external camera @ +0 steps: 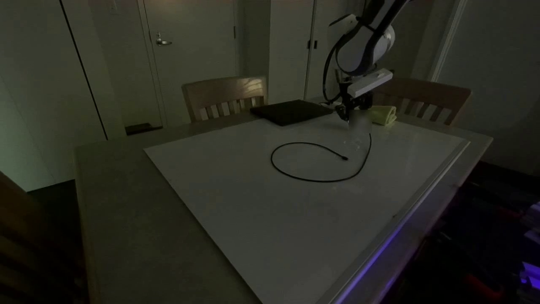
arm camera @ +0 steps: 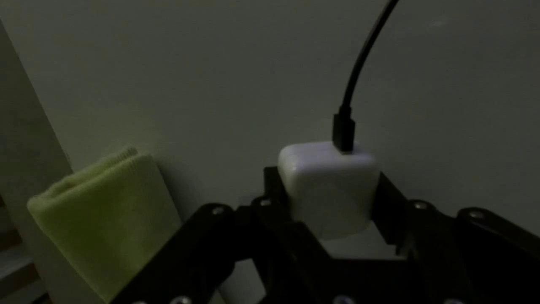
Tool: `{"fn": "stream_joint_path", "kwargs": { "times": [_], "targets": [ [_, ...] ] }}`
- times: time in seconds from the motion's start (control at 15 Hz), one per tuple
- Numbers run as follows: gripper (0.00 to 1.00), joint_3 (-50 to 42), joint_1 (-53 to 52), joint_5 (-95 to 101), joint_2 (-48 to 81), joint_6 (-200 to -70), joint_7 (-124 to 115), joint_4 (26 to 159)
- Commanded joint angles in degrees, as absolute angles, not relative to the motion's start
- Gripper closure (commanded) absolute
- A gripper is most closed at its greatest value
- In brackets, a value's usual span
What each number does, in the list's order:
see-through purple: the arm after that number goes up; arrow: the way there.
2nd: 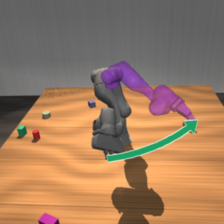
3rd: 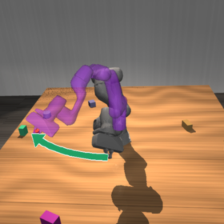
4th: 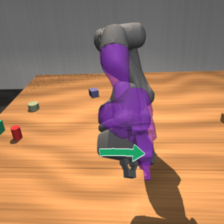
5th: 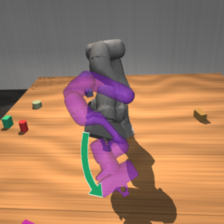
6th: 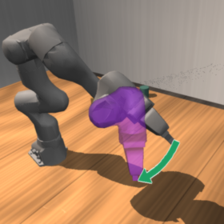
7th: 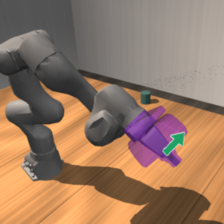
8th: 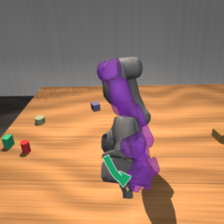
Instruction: Stretch out the ends of the charger at opposite sides
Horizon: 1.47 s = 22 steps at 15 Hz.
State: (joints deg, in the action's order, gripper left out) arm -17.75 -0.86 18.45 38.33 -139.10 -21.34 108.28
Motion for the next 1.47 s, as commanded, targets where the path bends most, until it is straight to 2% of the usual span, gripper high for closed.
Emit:
{"fn": "stream_joint_path", "kwargs": {
  "times": [0.0,0.47,0.53,0.6,0.8,1.2,1.4],
  "targets": [
    [0.72,-16.90,5.58,11.51,38.70,-140.83,-20.90,109.77],
    [0.72,-12.02,15.89,-8.83,37.68,-142.46,-16.26,111.03],
    [0.22,-11.86,16.22,-10.15,37.31,-142.39,-15.42,111.25],
    [0.21,-11.74,16.49,-11.07,37.17,-142.47,-14.76,111.27],
    [0.01,-12.89,14.67,-9.64,36.72,-141.07,-15.30,110.95],
    [0.00,-17.20,6.48,1.49,34.44,-135.18,-20.23,109.59],
    [0.00,-16.05,4.50,6.92,32.31,-129.03,-17.06,108.07]
  ]
}}
